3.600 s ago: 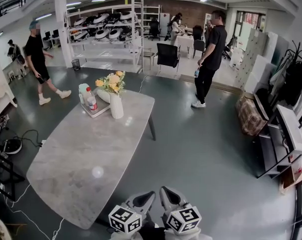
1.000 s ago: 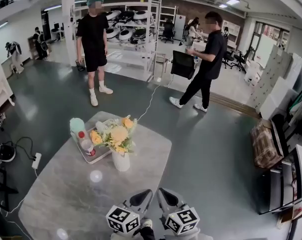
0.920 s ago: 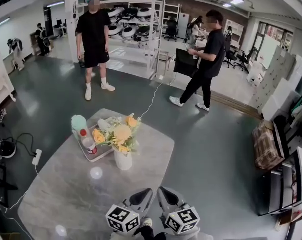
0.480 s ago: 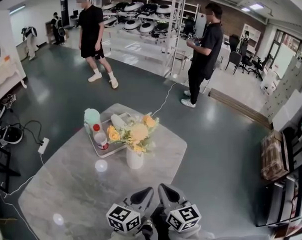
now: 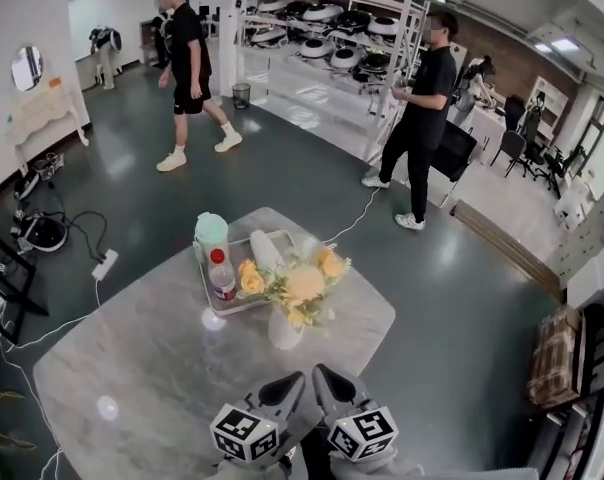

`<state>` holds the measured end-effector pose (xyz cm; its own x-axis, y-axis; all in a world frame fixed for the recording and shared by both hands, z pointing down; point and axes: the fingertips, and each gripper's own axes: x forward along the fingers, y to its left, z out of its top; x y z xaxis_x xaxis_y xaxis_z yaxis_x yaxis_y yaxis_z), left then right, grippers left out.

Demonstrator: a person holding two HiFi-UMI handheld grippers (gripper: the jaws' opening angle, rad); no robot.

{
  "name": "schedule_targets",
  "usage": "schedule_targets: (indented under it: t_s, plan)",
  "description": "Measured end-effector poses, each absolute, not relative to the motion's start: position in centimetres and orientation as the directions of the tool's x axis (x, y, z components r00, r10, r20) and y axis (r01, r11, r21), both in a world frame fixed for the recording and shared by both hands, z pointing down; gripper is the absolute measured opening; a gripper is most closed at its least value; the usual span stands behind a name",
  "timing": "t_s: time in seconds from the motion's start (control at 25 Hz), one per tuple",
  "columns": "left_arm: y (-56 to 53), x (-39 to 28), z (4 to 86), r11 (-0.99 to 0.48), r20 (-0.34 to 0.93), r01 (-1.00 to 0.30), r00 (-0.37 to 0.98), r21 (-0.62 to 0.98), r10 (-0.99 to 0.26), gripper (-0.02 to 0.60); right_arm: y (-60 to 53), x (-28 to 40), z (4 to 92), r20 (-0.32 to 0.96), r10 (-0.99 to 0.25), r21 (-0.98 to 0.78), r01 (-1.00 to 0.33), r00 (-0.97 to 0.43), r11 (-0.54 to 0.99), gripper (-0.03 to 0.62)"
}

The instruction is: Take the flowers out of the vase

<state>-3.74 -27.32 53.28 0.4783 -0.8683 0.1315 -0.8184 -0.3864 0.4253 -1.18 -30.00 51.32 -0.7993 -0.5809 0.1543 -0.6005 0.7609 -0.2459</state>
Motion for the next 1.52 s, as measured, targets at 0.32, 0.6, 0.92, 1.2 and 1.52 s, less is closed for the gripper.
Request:
schedule_targets:
  t_s: [0.32,0.6,0.92,1.2,1.52]
  plan:
    - [-30.8,-4.7,52.6,-0.314,0.132,-0.86,0.394,0.403,-0.909,0.008,-34.6,-0.6,48.6,0.081,-0.568,-0.183,-0.573,-0.819,0.799,0.0]
    - [-32.1,-6.0,52.1,-0.202,0.118,-0.893,0.269,0.402,-0.956,0.008,-37.6,1.0,45.9,-0.012,-0.54,-0.175,-0.53,-0.841,0.83,0.168]
    - [-31.0,-7.7,51.8,-0.133,0.126,-0.907,0.198,0.401,-0.972,0.008,-36.7,-3.8,45.8,0.026,-0.433,-0.17,-0.431,-0.901,0.886,0.568]
    - [-30.2,-9.2,52.1,-0.106,0.138,-0.913,0.173,0.394,-0.975,0.008,-38.6,-6.3,49.0,0.118,-0.486,-0.162,-0.499,-0.866,0.851,0.575]
    - [-31.8,-11.4,53.3,-0.087,0.148,-0.912,0.158,0.401,-0.976,0.008,-39.5,-8.6,50.6,0.145,-0.471,-0.129,-0.489,-0.87,0.863,0.575]
